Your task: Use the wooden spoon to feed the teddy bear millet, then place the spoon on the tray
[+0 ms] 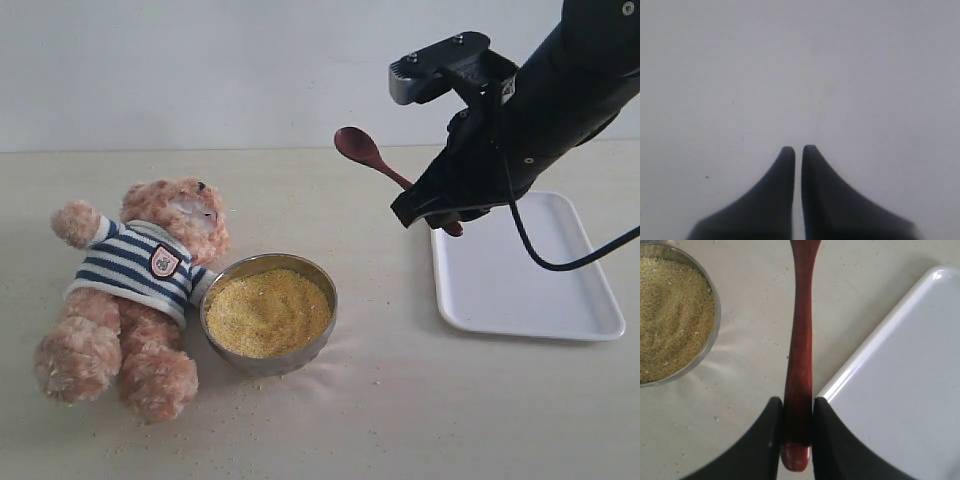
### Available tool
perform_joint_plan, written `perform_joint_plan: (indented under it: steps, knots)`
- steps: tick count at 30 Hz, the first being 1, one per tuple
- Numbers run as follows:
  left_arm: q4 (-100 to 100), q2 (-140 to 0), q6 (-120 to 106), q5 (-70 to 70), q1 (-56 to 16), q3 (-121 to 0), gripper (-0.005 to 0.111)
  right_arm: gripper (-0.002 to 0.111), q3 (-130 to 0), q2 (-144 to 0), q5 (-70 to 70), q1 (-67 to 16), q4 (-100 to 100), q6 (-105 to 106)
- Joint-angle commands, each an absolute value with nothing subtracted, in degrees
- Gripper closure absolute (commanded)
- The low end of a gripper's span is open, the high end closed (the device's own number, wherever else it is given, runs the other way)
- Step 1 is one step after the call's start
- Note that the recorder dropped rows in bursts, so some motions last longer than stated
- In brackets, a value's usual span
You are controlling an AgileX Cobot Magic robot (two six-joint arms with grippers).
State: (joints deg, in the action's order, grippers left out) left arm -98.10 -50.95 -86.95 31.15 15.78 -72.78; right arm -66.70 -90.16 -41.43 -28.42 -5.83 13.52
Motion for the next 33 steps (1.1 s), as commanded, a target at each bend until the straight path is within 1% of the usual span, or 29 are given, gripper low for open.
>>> perform_joint_plan:
  steps: [1,3,7,8,9,10,12,15,16,17,18,21,25,30,33]
  knots:
    - [-90.89,-44.13,-87.21,27.4,10.2,-68.15,0.102,0.108,-66.65,-89.63,-40.98,-27.99,-5.95,13.98]
    - [-92.1,-41.49,-84.69,17.01,9.1,-64.65,0.102,0.108,-66.65,-89.63,-40.98,-27.99,-5.95,13.98]
    - [-99.95,-37.18,-72.6,-23.48,9.1,-59.25,0.102,0.108,-66.65,-89.63,-42.18,-27.99,-5.95,13.98]
    - [-99.95,-36.61,-68.93,-30.91,9.1,-58.86,0.102,0.108,-66.65,-89.63,-42.81,-27.99,-5.95,13.98]
    - [-99.95,-36.11,-66.61,-33.7,9.1,-58.71,0.102,0.108,-66.65,-89.63,-43.2,-27.99,-5.95,13.98]
    - [-96.5,-35.65,-63.54,-32.43,9.1,-58.71,0.102,0.108,-66.55,-89.63,-43.58,-27.99,-5.95,13.98]
    - [-80.88,-34.61,-58.25,-22.34,9.1,-59.29,0.102,0.108,-65.95,-89.63,-43.07,-27.99,-5.95,13.98]
    - [-30.96,-34.62,-41.78,-1.77,9.1,-65.75,0.102,0.108,-64.48,-89.63,-40.77,-27.99,-6.09,13.98]
    - [-17.07,-35.1,-34.34,4.22,8.99,-68.79,0.102,0.108,-63.93,-89.63,-39.99,-27.99,-6.82,13.98]
    - [-7.76,-35.42,-31.48,8.88,8.85,-71.26,0.102,0.108,-63.79,-89.63,-39.75,-27.99,-7.08,13.98]
    - [-2.98,-35.42,-30.64,11.67,8.75,-72.59,0.102,0.108,-63.79,-89.63,-39.58,-27.99,-7.2,13.98]
    - [0.49,-35.54,-31.29,16.66,8.04,-73.63,0.102,0.108,-63.79,-89.63,-38.57,-27.99,-7.9,13.98]
    - [-14.44,-35.05,-31.16,17.1,6.19,-70.98,0.102,0.108,-63.79,-89.63,-38.89,-27.99,-7.91,14.09]
    - [-26.43,-34.51,-31.28,9.11,6.1,-61.62,0.102,0.108,-63.79,-89.63,-38.85,-27.99,-7.8,14.09]
    - [-27.24,-34.2,-31.28,3.17,6.1,-51.99,0.102,0.108,-63.79,-89.63,-38.85,-27.99,-7.69,14.21]
